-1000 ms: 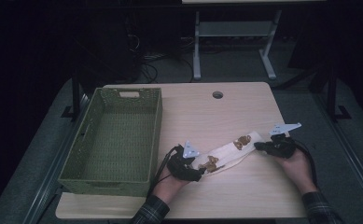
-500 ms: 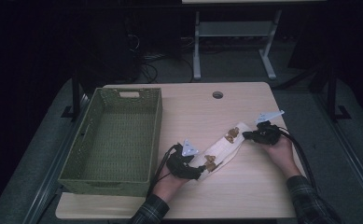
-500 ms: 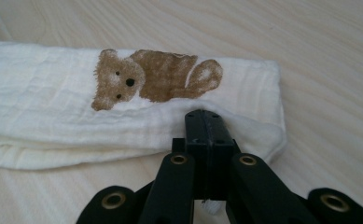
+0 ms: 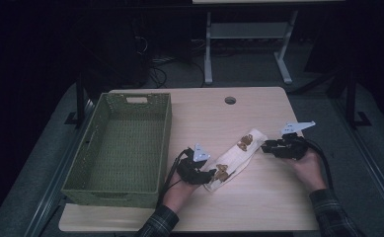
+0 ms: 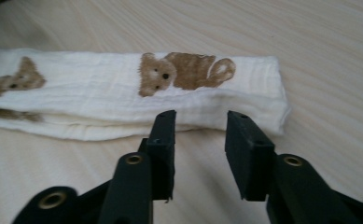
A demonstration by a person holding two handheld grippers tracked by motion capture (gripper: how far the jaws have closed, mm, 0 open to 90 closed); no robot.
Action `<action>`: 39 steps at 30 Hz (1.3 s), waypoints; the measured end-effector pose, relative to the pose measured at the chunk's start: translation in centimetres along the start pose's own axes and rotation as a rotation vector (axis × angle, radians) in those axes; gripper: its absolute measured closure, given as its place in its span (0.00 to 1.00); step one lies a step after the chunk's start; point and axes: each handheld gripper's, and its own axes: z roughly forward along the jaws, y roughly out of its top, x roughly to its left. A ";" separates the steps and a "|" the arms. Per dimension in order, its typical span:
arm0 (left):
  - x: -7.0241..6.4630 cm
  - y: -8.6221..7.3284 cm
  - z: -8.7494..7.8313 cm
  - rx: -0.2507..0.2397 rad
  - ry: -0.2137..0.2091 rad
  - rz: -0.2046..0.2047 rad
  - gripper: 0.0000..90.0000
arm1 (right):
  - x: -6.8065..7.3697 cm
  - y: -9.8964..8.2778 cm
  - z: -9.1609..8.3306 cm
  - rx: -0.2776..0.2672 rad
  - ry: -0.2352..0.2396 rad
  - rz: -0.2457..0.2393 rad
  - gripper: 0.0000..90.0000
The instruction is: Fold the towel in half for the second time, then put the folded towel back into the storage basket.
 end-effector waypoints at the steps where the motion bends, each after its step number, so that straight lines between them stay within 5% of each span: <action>1: 0.1 0.2 0.1 0.003 0.004 -0.002 0.68 | 0.1 -0.2 -0.2 -0.007 0.006 0.007 0.63; 6: 0.7 0.9 0.5 0.018 0.014 -0.010 1.00 | 0.7 -0.6 -0.8 -0.005 -0.004 -0.009 0.50; 10: 1.2 1.0 1.5 0.070 0.038 0.008 1.00 | 1.2 -0.8 -0.9 -0.014 -0.009 -0.015 0.43; 15: 1.0 0.5 2.8 0.134 -0.021 0.018 1.00 | 0.7 -0.8 -0.6 -0.025 -0.019 -0.020 0.38; 25: 0.4 0.1 2.6 0.140 -0.115 0.026 1.00 | 0.6 -0.9 -0.5 -0.031 -0.024 -0.016 0.37; 32: -1.3 0.2 2.6 0.144 -0.189 0.071 1.00 | 0.6 -0.9 -0.5 -0.034 -0.027 -0.018 0.36; 39: -4.8 0.6 3.4 0.132 -0.286 0.149 1.00 | 0.4 -0.9 -0.6 -0.037 -0.037 -0.016 0.34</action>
